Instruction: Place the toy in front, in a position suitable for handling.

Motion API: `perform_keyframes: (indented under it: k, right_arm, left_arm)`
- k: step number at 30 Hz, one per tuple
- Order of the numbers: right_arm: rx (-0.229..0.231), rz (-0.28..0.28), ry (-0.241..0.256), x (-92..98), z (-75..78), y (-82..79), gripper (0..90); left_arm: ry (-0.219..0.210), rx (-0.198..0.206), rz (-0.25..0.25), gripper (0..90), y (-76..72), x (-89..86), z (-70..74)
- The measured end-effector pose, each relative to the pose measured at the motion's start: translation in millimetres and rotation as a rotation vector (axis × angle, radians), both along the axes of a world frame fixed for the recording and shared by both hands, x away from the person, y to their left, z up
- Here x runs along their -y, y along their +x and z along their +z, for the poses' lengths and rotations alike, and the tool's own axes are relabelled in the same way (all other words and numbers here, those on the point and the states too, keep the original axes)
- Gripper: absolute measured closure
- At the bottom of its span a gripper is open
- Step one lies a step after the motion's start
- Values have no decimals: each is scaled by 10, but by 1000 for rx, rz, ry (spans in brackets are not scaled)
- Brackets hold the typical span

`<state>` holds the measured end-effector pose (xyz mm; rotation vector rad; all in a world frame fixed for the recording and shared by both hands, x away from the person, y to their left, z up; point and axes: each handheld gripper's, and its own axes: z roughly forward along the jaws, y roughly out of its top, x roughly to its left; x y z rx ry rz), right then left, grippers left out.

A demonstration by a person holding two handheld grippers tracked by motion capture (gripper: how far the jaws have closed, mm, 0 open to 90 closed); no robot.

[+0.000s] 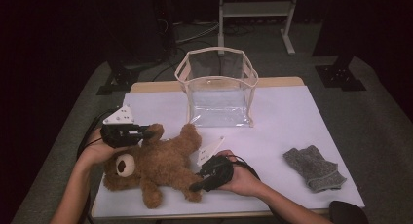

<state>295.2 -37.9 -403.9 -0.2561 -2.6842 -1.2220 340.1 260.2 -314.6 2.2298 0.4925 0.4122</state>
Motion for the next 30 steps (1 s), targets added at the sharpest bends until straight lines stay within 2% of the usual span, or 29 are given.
perform_keyframes:
  k: [7,11,16,20,24,27,30]
  right_arm:
    - [25,8,30,356,285,-80,683]
    - [32,-11,44,650,440,-117,682]
    - [39,-44,43,1063,551,-172,682]
    - [26,-84,49,1395,577,-207,682]
    - [0,-126,60,1719,545,-247,682]
    - [-15,-156,60,1939,484,-285,681]
    - [-27,-192,44,2115,375,-315,679]
  left_arm:
    - [-48,21,-66,775,-34,219,172]
    - [-46,41,-126,775,-38,464,307]
    - [-39,58,-208,774,-18,814,449]
    - [-25,59,-264,774,29,1113,488]
    - [-30,45,-317,774,77,1418,459]
    - [-25,26,-362,773,130,1662,370]
    - [-16,5,-385,772,189,1846,244]
